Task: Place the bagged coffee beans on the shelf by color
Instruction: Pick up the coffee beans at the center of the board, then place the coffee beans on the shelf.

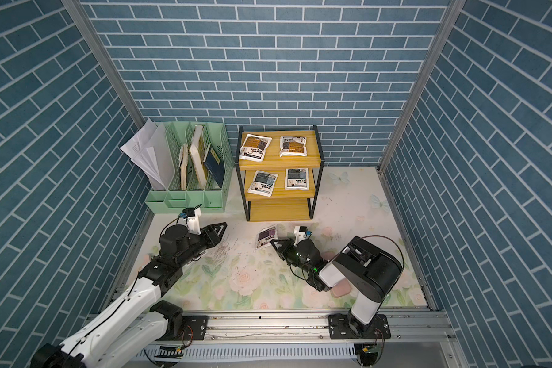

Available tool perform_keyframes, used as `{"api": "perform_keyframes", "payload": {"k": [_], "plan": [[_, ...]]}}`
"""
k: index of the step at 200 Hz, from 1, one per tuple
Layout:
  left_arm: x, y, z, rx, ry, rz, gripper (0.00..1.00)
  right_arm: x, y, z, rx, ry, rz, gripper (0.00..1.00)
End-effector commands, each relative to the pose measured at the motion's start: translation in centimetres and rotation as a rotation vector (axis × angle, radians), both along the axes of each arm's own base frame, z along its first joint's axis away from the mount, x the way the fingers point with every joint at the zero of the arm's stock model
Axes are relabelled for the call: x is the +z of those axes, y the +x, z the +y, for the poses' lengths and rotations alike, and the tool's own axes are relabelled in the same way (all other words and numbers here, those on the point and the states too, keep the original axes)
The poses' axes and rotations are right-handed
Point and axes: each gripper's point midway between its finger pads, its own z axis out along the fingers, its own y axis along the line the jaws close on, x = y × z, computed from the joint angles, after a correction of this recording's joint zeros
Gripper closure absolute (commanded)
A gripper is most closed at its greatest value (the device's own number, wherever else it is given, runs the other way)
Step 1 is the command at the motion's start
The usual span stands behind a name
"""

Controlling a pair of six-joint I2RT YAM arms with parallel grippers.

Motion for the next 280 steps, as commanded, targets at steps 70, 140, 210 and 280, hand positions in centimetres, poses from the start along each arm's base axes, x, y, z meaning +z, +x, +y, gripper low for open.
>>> {"api": "perform_keyframes", "payload": {"k": [70, 140, 210, 280], "plan": [[-0.6, -1.0, 2.4, 0.072, 0.105, 0.021, 0.56, 8.3, 6.6, 2.6, 0.016, 0.097, -0.261, 1.0], [-0.3, -1.2, 2.7, 0.076, 0.131, 0.023, 0.56, 2.3, 11.0, 4.2, -0.023, 0.059, -0.154, 1.0], [-0.8, -1.5, 2.6, 0.06, 0.144, 0.041, 0.56, -3.0, 14.9, 3.6, -0.114, -0.064, -0.053, 1.0], [-1.0, -1.7, 2.7, 0.056, 0.161, 0.043, 0.56, -6.6, 17.3, 4.7, -0.111, -0.184, 0.04, 0.99]]}}
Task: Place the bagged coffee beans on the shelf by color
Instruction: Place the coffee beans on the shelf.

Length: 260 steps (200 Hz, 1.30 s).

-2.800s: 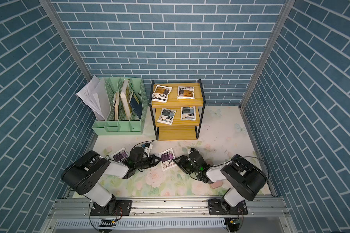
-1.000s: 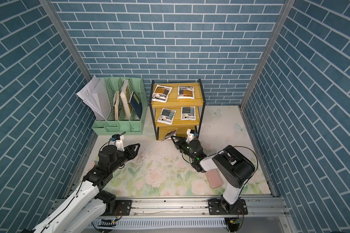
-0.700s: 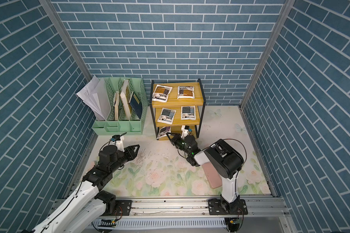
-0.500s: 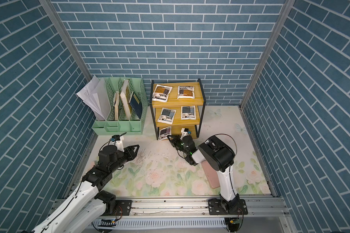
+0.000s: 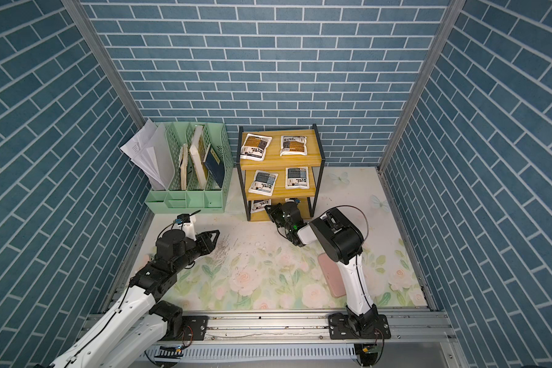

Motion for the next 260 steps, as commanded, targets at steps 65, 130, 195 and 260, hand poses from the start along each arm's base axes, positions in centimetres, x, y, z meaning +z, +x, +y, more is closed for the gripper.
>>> {"api": "perform_keyframes", "payload": {"k": [65, 130, 195, 260], "plan": [[0.7, 0.0, 0.3, -0.007, 0.038, -0.012, 0.56, -4.4, 0.8, -0.1, -0.009, -0.121, 0.074, 0.86], [-0.3, 0.1, 1.3, 0.057, 0.033, 0.043, 0.55, -2.6, -0.5, -2.0, -0.044, -0.141, 0.077, 0.55], [-4.2, -0.2, 11.2, 0.525, -0.046, 0.326, 0.47, -0.4, -10.2, -7.1, 0.023, -0.153, 0.114, 0.56], [-7.2, -0.4, 17.8, 0.801, -0.165, 0.499, 0.47, 1.0, -22.8, 0.6, 0.284, -0.1, 0.204, 0.58]]}}
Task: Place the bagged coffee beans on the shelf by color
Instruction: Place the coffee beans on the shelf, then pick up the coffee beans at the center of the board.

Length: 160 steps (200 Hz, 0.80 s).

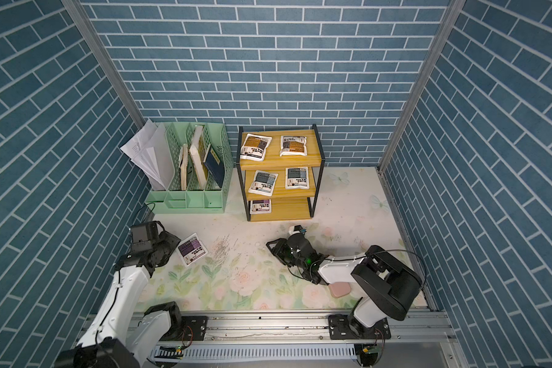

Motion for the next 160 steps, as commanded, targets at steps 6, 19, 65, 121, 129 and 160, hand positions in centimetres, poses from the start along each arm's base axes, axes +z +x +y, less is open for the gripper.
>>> {"api": "perform_keyframes", "payload": {"k": [6, 19, 65, 121, 129, 160], "plan": [[-1.6, 0.0, 1.1, 0.072, -0.077, 0.03, 0.47, -0.5, -2.4, 5.5, 0.07, 0.058, 0.1, 0.58], [-1.9, 0.6, 1.9, 0.099, -0.072, 0.026, 0.47, -0.7, -2.9, 9.7, 0.124, 0.081, 0.122, 0.58], [-3.3, 3.2, 2.8, 0.125, -0.114, 0.033, 0.48, -3.6, -1.8, 20.2, 0.213, 0.079, 0.144, 0.57], [-6.1, 3.4, 3.1, 0.145, -0.123, 0.079, 0.51, -6.1, -0.1, 23.5, 0.182, 0.025, 0.154, 0.54], [-6.6, 3.1, 3.2, 0.152, -0.119, 0.092, 0.51, -6.5, 0.0, 23.6, 0.172, 0.018, 0.158, 0.52], [-9.1, 2.0, 3.0, 0.167, -0.129, 0.148, 0.51, -7.4, 0.4, 24.5, 0.148, 0.011, 0.179, 0.49]]}}
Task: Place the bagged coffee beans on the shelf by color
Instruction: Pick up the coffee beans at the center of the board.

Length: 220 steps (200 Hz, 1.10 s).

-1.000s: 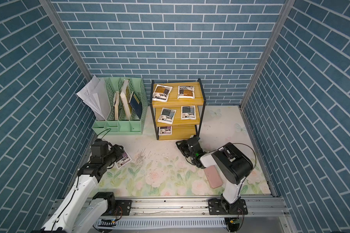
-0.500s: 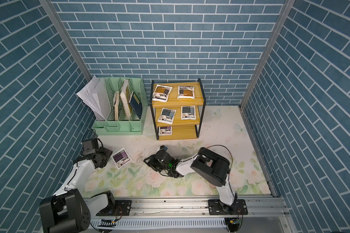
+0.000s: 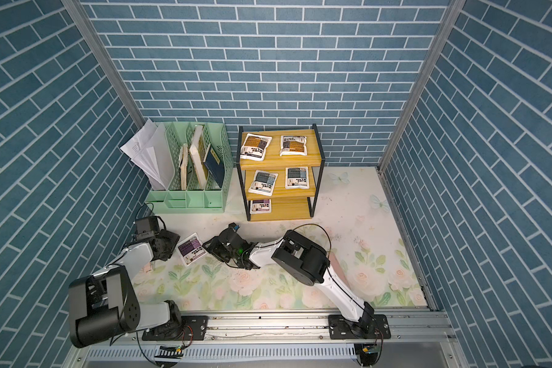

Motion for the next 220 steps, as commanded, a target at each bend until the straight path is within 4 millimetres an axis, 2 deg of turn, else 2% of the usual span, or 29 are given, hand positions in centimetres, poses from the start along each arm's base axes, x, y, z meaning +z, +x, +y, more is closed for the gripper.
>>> {"api": "perform_keyframes", "payload": {"k": [1, 33, 34, 36, 38, 53, 80, 116, 135, 153, 169, 173, 185, 201, 220], "plan": [[-2.1, -1.2, 0.2, 0.027, -0.003, 0.05, 0.52, -3.7, -0.3, -0.3, -0.05, -0.083, 0.097, 0.48], [-3.2, -1.6, 0.0, 0.031, -0.014, 0.064, 0.52, -3.5, -0.4, 0.5, -0.047, -0.075, 0.102, 0.43], [-3.2, -1.6, 0.0, 0.031, -0.014, 0.064, 0.52, -3.5, -0.4, 0.5, -0.048, -0.075, 0.102, 0.42], [-3.5, -2.0, -0.1, 0.032, -0.017, 0.073, 0.52, -3.5, -0.5, 0.5, -0.047, -0.076, 0.103, 0.33], [-3.8, -2.3, -0.2, 0.031, -0.019, 0.081, 0.52, -3.5, -0.5, 0.5, -0.047, -0.076, 0.102, 0.29], [-3.9, -2.5, -0.3, 0.03, -0.019, 0.082, 0.52, -3.2, -0.8, 1.0, -0.042, -0.062, 0.102, 0.26], [-4.0, -3.0, -0.5, 0.031, -0.016, 0.082, 0.53, -2.6, -1.2, 0.9, -0.04, -0.04, 0.12, 0.26], [-3.6, -3.5, -0.7, 0.011, -0.006, 0.073, 0.54, -1.8, -2.0, -3.2, -0.1, -0.077, 0.118, 0.25], [-3.1, -3.2, -0.7, -0.001, 0.0, 0.056, 0.55, -1.2, -2.9, -4.3, -0.101, -0.066, 0.129, 0.27], [-1.8, -2.3, -1.0, -0.044, 0.007, 0.015, 0.57, -1.2, -3.6, -3.9, -0.092, -0.051, 0.143, 0.31], [0.2, -1.2, -1.8, -0.137, 0.055, -0.019, 0.59, -1.6, -4.3, -3.1, -0.072, -0.052, 0.159, 0.36], [1.4, -0.4, -1.7, -0.154, 0.076, -0.041, 0.6, -1.8, -4.5, -2.9, -0.068, -0.059, 0.165, 0.37], [2.4, -0.4, -1.8, -0.178, 0.09, -0.051, 0.6, -2.3, -4.9, -2.7, -0.067, -0.074, 0.174, 0.39], [2.6, -0.7, -1.9, -0.182, 0.096, -0.059, 0.62, -2.3, -5.0, -2.2, -0.073, -0.077, 0.174, 0.39], [1.2, -1.0, -2.2, -0.19, 0.075, -0.04, 0.63, -2.5, -4.9, -1.3, -0.075, -0.07, 0.178, 0.39]]}}
